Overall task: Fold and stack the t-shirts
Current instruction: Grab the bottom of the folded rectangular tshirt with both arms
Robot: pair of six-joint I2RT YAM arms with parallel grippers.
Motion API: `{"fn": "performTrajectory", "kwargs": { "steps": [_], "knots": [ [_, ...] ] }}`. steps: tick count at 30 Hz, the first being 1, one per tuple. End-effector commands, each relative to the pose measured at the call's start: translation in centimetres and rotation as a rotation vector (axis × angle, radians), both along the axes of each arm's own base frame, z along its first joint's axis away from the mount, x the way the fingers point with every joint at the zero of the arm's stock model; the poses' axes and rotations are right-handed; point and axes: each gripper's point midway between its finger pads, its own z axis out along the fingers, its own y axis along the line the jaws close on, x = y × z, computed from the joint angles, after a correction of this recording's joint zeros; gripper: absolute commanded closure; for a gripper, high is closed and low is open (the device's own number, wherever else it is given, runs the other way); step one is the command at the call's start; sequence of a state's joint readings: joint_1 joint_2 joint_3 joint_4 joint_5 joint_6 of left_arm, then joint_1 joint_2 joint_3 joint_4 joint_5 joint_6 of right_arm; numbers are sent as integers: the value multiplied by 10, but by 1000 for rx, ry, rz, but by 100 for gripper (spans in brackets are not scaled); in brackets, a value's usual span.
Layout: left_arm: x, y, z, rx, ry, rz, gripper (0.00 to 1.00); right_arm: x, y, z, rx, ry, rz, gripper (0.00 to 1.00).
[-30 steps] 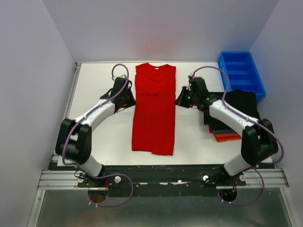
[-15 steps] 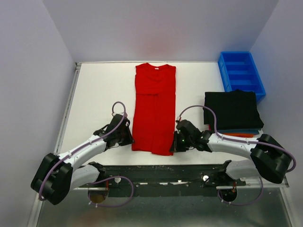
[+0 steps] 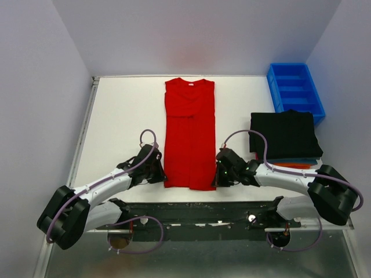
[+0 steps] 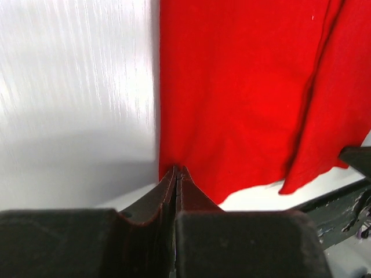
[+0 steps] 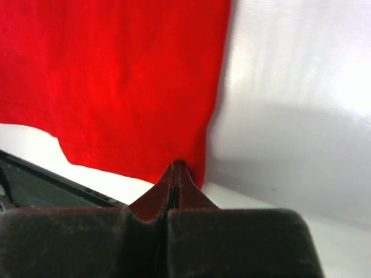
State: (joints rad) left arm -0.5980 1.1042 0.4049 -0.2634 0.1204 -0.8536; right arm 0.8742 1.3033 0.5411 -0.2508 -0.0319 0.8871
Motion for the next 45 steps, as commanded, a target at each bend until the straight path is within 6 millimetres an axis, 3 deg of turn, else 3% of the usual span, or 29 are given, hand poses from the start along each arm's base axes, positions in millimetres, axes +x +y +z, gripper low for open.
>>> {"fn": "performTrajectory", "kwargs": {
  "steps": [1, 7, 12, 15, 17, 19, 29, 35, 39, 43, 45],
  "knots": [
    [-26, 10, 2, 51, 61, 3, 90, -3, -46, -3, -173, -47, -48, 96],
    [-39, 6, 13, 55, 75, -9, 88, -5, -55, 13, -185, -74, -30, 90],
    [-29, 17, 22, 103, 31, 57, 78, -7, -40, 20, -102, -74, -3, 77],
    [-26, 24, 20, 142, 24, 90, 66, -8, -28, 21, -52, -58, 14, 72],
    [-23, 24, 22, 141, 11, 96, 48, -5, -20, 24, -26, -68, 18, 69],
    [-19, 20, 23, 115, -3, 101, 42, -4, -18, 23, -20, -65, 20, 67],
    [-22, 12, 0, 102, 36, 78, 53, -21, -15, -9, -18, 41, 50, 68],
    [-24, 11, -4, 105, 45, 63, 58, -23, -16, -9, -15, 36, 59, 80],
    [-25, 8, -7, 93, 54, 53, 58, -22, -18, -6, -19, 26, 61, 82],
    [-29, 2, -15, 71, 84, 37, 68, -22, -19, -6, -24, 27, 59, 83],
    [-30, 2, -17, 65, 86, 37, 81, -22, -18, -5, -22, 27, 58, 91]
  ]
}}
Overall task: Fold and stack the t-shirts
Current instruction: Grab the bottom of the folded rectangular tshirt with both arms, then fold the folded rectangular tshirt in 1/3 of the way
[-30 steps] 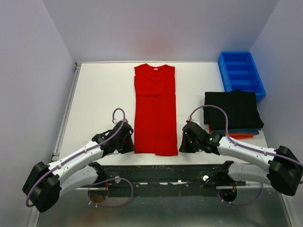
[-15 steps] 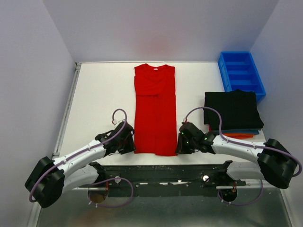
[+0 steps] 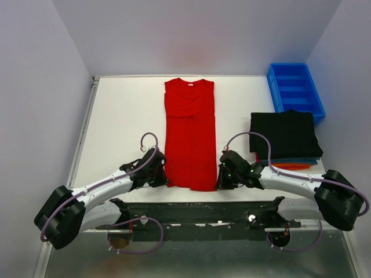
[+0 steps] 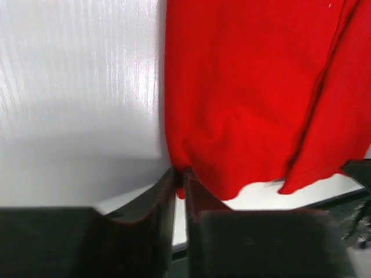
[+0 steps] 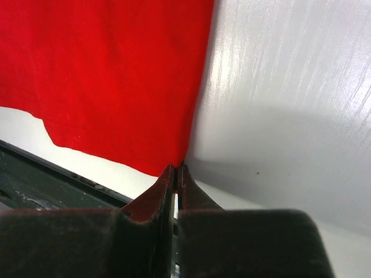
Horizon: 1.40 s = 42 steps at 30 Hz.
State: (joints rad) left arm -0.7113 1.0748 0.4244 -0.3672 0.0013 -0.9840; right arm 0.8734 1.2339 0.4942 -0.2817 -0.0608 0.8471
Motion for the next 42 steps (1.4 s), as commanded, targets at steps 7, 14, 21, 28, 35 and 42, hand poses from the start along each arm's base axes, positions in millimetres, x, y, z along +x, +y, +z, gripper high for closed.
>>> {"fn": "performTrajectory", "kwargs": {
  "steps": [7, 14, 21, 28, 35, 42],
  "knots": [
    [-8, -6, 18, -68, -15, -33, 100, -3, -14, 12, -59, -15, 15, 99],
    [-5, -16, 51, -134, -60, -56, 100, 2, -14, 54, 5, -104, 17, 99],
    [34, -21, 81, -178, -118, -46, 100, 49, -17, 86, -61, -205, -51, 99],
    [112, -8, 102, -166, -186, 51, 100, 126, -10, 111, -40, -241, -94, 99],
    [181, 7, 78, -123, -155, 142, 100, 200, 1, 114, -22, -202, -110, 99],
    [231, 3, 67, -153, -126, 156, 100, 253, 0, 83, -77, -135, -142, 99]
  ]
}}
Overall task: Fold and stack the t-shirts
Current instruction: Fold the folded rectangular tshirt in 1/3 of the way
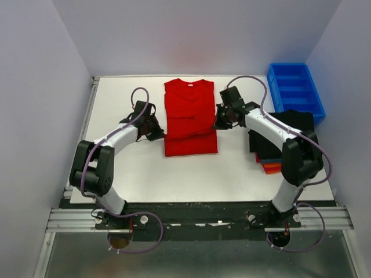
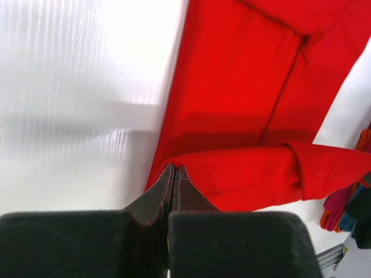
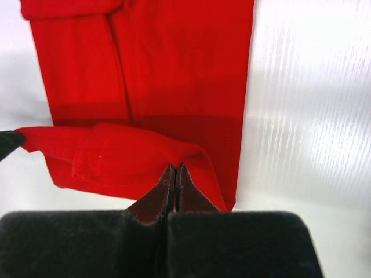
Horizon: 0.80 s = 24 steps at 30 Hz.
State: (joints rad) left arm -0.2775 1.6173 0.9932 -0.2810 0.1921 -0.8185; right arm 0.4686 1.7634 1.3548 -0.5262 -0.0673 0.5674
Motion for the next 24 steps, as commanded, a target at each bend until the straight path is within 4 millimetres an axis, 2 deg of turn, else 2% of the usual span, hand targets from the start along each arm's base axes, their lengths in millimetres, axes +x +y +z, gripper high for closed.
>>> {"fn": "performTrajectory", "kwargs": {
  "steps": [1, 3, 8, 15, 24],
  "knots": [
    [33, -13, 10, -41, -43, -39, 100, 16, -3, -15, -30, 56, 20, 99],
    [44, -21, 12, -71, -54, -56, 100, 27, -5, -19, -33, 66, 13, 99],
    [62, -24, 16, -64, -70, -51, 100, 44, -8, -24, -29, 60, -12, 99],
    [80, -13, 15, -35, -78, -16, 100, 68, -12, -21, -11, 50, -32, 99],
    [105, -6, 5, -36, -83, 22, 100, 104, -1, -23, 41, 41, -24, 98]
  ]
}}
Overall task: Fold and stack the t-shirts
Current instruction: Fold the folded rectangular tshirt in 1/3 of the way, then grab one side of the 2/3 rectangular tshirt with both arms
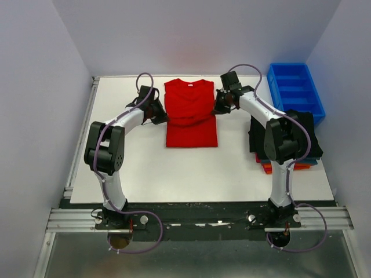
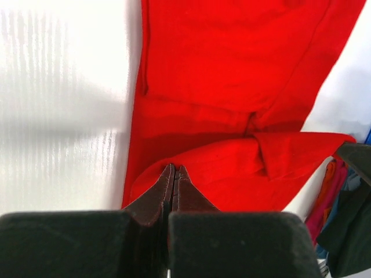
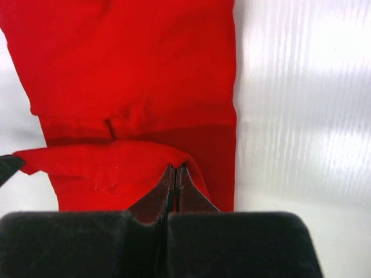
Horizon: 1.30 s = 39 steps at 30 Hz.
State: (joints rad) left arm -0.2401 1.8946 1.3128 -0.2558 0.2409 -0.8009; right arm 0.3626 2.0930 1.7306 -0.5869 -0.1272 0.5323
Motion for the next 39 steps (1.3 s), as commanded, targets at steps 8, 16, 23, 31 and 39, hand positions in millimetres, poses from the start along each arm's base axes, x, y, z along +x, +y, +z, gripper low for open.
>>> {"fn": "performTrajectory", "kwargs": {
  "steps": [8, 16, 23, 31, 39],
  "knots": [
    [11, 16, 9, 42, -72, -5, 26, -7, -24, 8, -23, -28, -65, 23],
    [-66, 21, 5, 71, -44, -41, 42, -88, -31, -15, 40, -3, 10, 37],
    [-104, 16, -21, 77, 13, -77, 52, -120, -25, -42, 37, 66, 65, 41],
    [-115, 12, -43, 78, 56, -90, 57, -124, -19, -63, 47, 119, 81, 49],
    [-111, 10, -50, 86, 70, -91, 59, -126, -19, -76, 32, 154, 77, 66]
  ]
}}
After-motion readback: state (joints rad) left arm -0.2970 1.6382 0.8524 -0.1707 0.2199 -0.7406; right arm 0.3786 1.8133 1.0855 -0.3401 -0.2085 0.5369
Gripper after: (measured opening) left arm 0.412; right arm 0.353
